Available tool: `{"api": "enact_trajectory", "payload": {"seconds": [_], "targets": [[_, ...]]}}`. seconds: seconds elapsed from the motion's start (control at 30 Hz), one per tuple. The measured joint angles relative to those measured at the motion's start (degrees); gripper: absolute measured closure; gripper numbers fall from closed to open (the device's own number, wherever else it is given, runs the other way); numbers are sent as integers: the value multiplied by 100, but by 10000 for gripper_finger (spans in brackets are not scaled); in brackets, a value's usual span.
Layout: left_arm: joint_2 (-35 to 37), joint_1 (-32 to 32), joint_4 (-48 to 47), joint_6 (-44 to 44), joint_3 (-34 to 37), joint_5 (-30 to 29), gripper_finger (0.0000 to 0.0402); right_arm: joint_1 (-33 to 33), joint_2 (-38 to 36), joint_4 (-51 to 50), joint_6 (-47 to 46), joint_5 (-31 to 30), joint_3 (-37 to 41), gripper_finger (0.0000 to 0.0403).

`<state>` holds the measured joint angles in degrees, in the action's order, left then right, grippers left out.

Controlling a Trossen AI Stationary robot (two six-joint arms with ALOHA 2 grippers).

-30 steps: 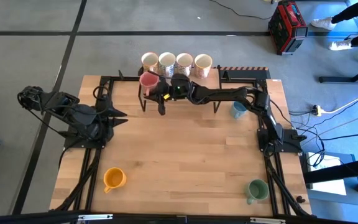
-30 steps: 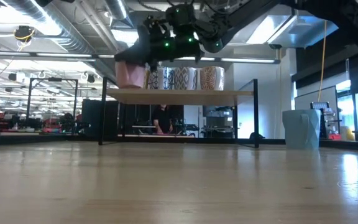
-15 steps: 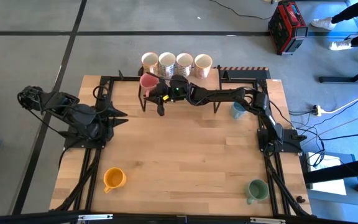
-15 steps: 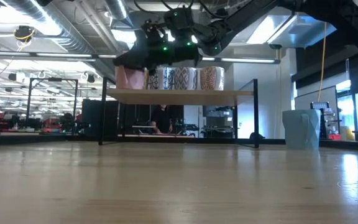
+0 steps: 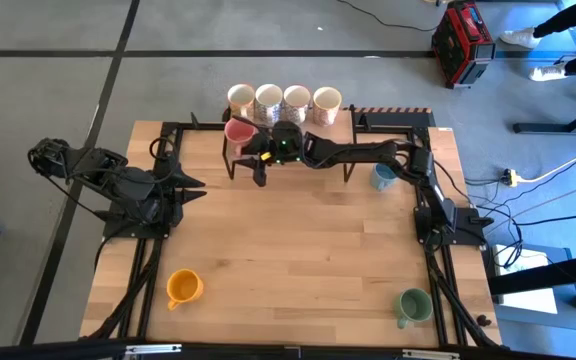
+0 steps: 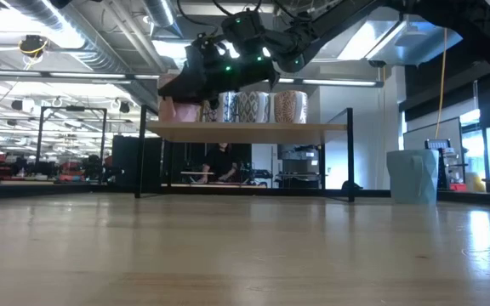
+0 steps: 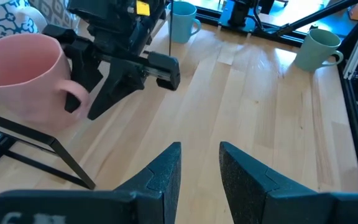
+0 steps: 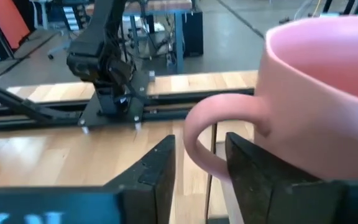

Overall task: Place coffee mugs
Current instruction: Put the pink mug on the shelf, then put the blue mug on the shelf

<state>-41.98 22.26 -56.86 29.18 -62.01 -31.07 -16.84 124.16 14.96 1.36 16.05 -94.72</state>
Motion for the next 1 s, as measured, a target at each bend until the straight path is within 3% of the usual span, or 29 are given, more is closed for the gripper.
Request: {"api": "enact_trajectory", "payload": {"seconds": [0.23,1.0], "targets": [[0,0,9,14,2,2,298,-7,-199,-583,42,-104,0,264],[0,0,33,14,0,3,298,33,-464,-1033,-102,-255,9,265]]}}
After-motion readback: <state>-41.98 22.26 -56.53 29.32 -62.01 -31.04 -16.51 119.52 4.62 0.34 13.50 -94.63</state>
